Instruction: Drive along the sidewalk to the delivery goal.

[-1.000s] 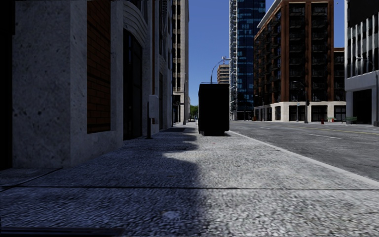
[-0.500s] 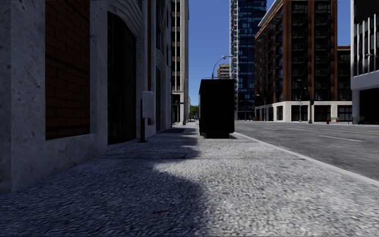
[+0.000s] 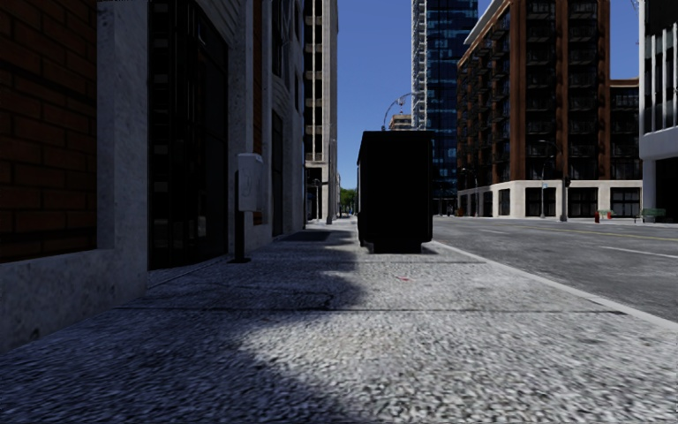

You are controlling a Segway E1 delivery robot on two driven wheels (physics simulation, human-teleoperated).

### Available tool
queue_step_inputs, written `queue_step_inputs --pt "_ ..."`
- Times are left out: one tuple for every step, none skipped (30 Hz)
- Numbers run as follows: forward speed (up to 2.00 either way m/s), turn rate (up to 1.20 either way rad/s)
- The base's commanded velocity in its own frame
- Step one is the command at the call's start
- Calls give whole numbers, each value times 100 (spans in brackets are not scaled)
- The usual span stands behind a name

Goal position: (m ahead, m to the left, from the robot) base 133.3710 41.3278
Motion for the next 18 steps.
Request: queue_step_inputs --pt "200 0" --pt "200 0" --pt "200 0" --pt "200 0" --pt "200 0" --pt "200 0" --pt "200 0" --pt "200 0" --pt "200 0" --pt "200 0" --pt "200 0" --pt "200 0" --pt "200 9" --pt "200 25" --pt "200 32" --pt "200 32" --pt "200 33" --pt "200 33"
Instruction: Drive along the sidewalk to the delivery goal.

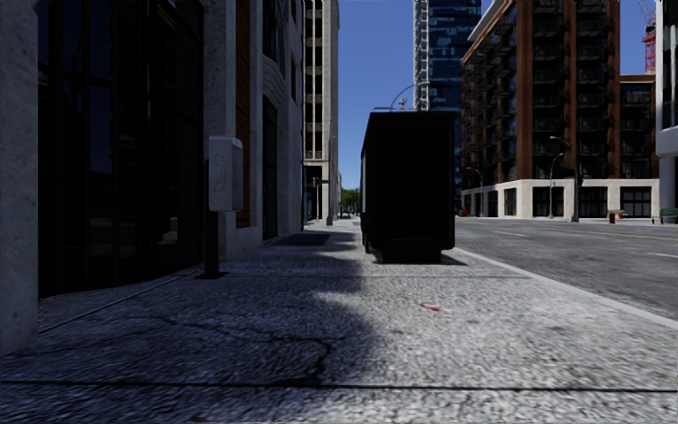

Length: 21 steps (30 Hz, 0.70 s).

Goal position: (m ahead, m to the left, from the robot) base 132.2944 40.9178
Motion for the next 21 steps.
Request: queue_step_inputs --pt "200 10" --pt "200 2" --pt "200 0" --pt "200 0" --pt "200 0" --pt "200 0" --pt "200 0" --pt "200 0" --pt "200 0" --pt "200 0" --pt "200 0" --pt "200 0" --pt "200 0" --pt "200 0" --pt "200 0" --pt "200 0" --pt "200 0" --pt "200 0" --pt "200 0" --pt "200 0" --pt "200 0"
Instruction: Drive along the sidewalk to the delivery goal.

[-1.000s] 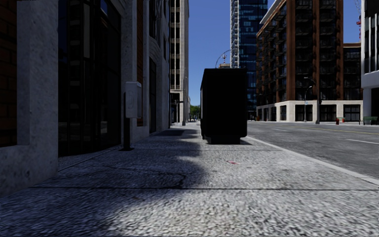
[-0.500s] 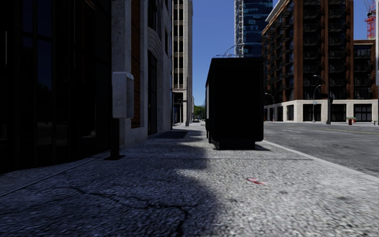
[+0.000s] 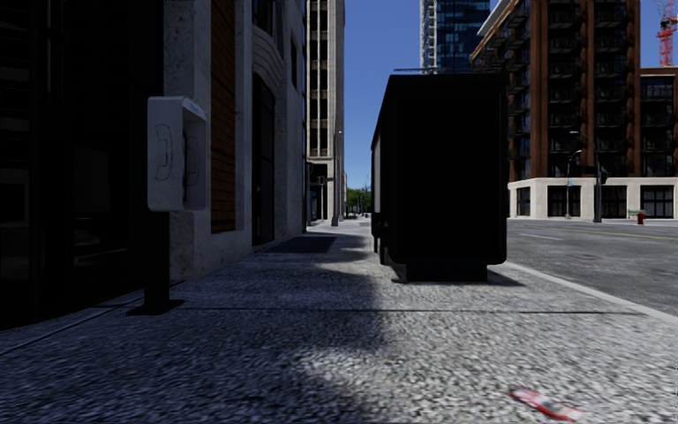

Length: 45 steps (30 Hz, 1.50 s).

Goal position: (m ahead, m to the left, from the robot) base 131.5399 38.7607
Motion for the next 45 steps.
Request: queue_step_inputs --pt "200 1" --pt "200 10" --pt "200 21" --pt "200 41" --pt "200 41" --pt "200 59" --pt "200 64" --pt "200 62" --pt "200 41" --pt "200 25" --pt "200 16" --pt "200 7" --pt "200 4" --pt "200 3" --pt "200 2" --pt "200 2" --pt "200 1" --pt "200 0" --pt "200 0" --pt "200 0" --pt "200 0" --pt "200 0" --pt "200 0" --pt "200 0" --pt "200 0" --pt "200 0" --pt "200 0" --pt "200 0" --pt "200 0" --pt "200 0" --pt "200 0" --pt "200 0" --pt "200 0" --pt "200 0" --pt "200 0" --pt "200 0" --pt "200 0" --pt "200 0" --pt "200 0" --pt "200 0" --pt "200 0" --pt "200 0" --pt "200 0" --pt "200 0" --pt "200 0"
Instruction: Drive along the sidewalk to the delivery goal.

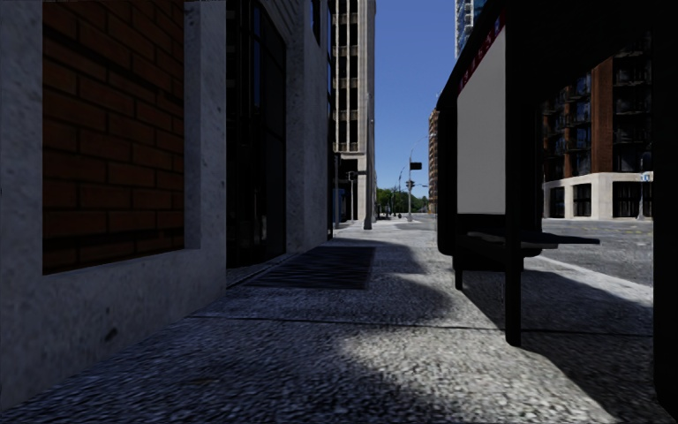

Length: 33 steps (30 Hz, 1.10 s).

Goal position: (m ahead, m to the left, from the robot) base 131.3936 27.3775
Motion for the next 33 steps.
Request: queue_step_inputs --pt "200 0" --pt "200 0" --pt "200 0" --pt "200 0" --pt "200 0" --pt "200 0" --pt "200 0" --pt "200 -3" --pt "200 -9" --pt "200 -21" --pt "200 -21" --pt "200 -32" --pt "200 -45" --pt "200 -59" --pt "200 -72" --pt "200 -72" --pt "200 -79" --pt "200 -39" --pt "200 0" --pt "200 0" --pt "200 0" --pt "200 0" --pt "200 0" --pt "200 0" --pt "200 0" --pt "200 0" --pt "200 0" --pt "200 0" --pt "200 0" --pt "200 0" --pt "200 0" --pt "200 0" --pt "200 0"
